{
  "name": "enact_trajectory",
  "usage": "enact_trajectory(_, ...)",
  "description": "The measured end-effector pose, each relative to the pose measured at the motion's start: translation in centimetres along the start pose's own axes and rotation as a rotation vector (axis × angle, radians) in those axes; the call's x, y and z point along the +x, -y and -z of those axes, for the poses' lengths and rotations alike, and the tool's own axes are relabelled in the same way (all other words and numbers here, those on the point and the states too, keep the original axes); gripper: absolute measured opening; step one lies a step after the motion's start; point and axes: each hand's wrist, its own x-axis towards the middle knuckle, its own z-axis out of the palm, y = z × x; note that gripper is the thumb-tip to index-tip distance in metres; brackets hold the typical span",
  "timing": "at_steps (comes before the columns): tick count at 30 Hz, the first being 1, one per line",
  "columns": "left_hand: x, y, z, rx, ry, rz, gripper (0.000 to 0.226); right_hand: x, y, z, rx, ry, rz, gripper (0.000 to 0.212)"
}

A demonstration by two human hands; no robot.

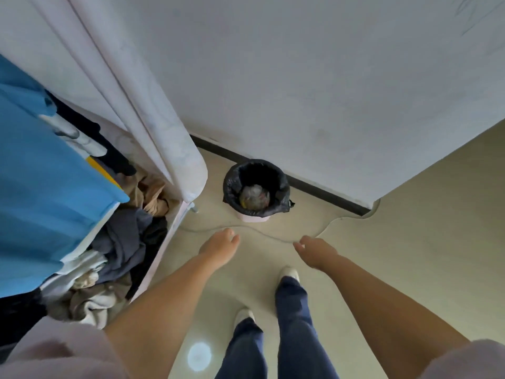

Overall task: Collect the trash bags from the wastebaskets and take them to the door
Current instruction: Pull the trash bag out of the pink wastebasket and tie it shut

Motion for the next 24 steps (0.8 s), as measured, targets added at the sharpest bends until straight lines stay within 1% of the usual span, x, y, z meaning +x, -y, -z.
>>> enact_trajectory(4, 7.4, -0.7, -3.1, -0.128, -0.023, 0.047, 0.042, 8.2, -1.4, -0.7, 0.077, 0.006, -0.011, 0.049)
enact_trajectory(8, 15.8, 0.2, -7.4, -0.201, -0.060, 0.117, 0.042, 17.9, -2.6, -3.5, 0.205, 0.009, -0.040, 0.045)
enact_trajectory(10, 19.5, 1.2, -9.6, -0.228, -0.070, 0.158, 0.041, 22.4, -3.1, -5.6, 0.294, 0.019, -0.055, 0.042)
enact_trajectory(12, 23.1, 2.6, -11.7, -0.217, -0.052, 0.159, 0.041, 26.3, -3.3, -7.5, 0.398, 0.047, -0.075, 0.051)
enact_trajectory(14, 26.8, 4.5, -13.2, -0.287, -0.073, 0.198, 0.039, 29.4, -3.3, -9.0, 0.612, 0.065, -0.115, 0.053)
enact_trajectory(17, 32.7, 6.6, -13.8, -0.664, -0.121, 0.307, 0.039, 34.1, -3.2, -10.3, 1.019, 0.084, -0.170, 0.055)
enact_trajectory(19, 34.8, 6.5, -13.8, -1.046, -0.153, 0.403, 0.038, 37.0, -3.5, -10.7, 1.223, 0.078, -0.180, 0.056)
enact_trajectory(20, 35.6, 6.5, -13.9, -1.188, -0.157, 0.436, 0.041, 38.2, -3.5, -10.9, 1.314, 0.077, -0.186, 0.057)
enact_trajectory(22, 36.9, 6.6, -14.4, -1.335, -0.168, 0.399, 0.046, 40.1, -3.6, -11.4, 1.490, 0.099, -0.189, 0.056)
enact_trajectory(24, 38.0, 6.9, -14.9, -1.487, -0.167, 0.340, 0.052, 41.3, -3.5, -11.8, 1.644, 0.125, -0.170, 0.049)
